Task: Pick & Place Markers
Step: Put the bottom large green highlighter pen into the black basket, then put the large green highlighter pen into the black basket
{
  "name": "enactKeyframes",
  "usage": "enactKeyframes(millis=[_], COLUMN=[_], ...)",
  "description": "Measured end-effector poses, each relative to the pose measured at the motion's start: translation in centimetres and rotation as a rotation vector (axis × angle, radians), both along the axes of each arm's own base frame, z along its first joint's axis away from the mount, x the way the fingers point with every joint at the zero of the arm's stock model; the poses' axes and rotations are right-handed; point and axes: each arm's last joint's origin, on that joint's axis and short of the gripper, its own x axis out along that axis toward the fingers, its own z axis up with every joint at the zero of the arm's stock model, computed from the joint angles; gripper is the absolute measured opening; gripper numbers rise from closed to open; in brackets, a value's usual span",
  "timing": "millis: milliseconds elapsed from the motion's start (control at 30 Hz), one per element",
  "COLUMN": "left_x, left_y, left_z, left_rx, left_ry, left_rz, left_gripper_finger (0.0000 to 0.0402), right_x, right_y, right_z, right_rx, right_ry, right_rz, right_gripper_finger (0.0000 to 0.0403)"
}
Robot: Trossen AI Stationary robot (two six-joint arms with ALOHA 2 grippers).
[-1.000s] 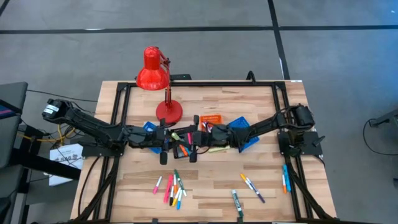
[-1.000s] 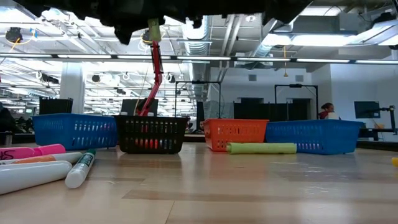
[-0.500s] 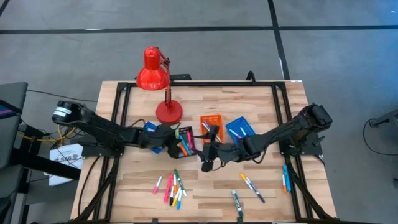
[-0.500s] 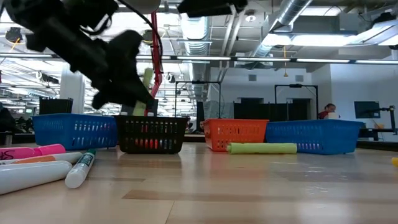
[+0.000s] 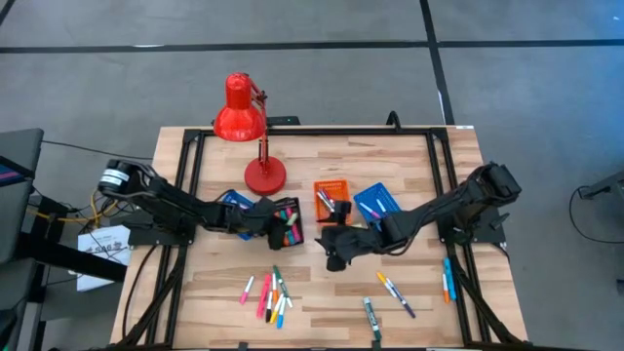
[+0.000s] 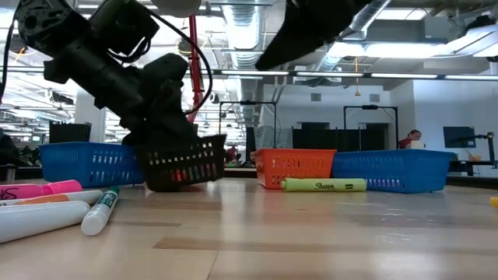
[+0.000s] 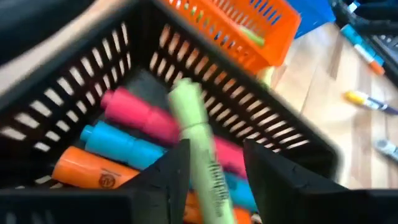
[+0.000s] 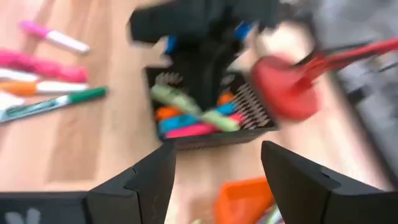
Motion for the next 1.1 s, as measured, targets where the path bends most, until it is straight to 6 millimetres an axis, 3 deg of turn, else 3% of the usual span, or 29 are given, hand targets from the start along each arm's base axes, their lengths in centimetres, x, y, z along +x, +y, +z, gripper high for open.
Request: enactKeyframes(millis=[167, 367, 533, 900, 1100], left_x=[-0.3, -1.7, -2.9, -3.3, -3.3], left_y=[0.1, 0.4, 0.6, 0.7, 0.7], left_z=[2.2, 6.7, 9.1, 9.8, 9.8], left_rx=[0.048, 0.149, 0.256, 0.365, 0.367], left_ry=[-0.083, -0.253, -0.342, -0.358, -0.358], left_rz=[-0.013, -0.069, -0.114, -0.154, -0.155], left_gripper_finger=[0.0155, 0.0146, 0.0143, 0.0143, 0.0143], right_x=[0.4, 1.1, 1.0, -0.3, -0.1], right_y=[-1.2, -2.0, -2.5, -3.3, -5.1], right_z=[-1.4, -5.0, -7.5, -8.2, -8.9], right_rx=[0.174, 0.162, 0.178, 0.198, 0.211], right_ry=[0.098, 0.255, 0.404, 0.572, 0.603], right_rz=[0.019, 0.003, 0.036, -0.022, -0.077], right_gripper_finger=[0.0228, 0.0228, 0.0228, 0.0228, 0.0227])
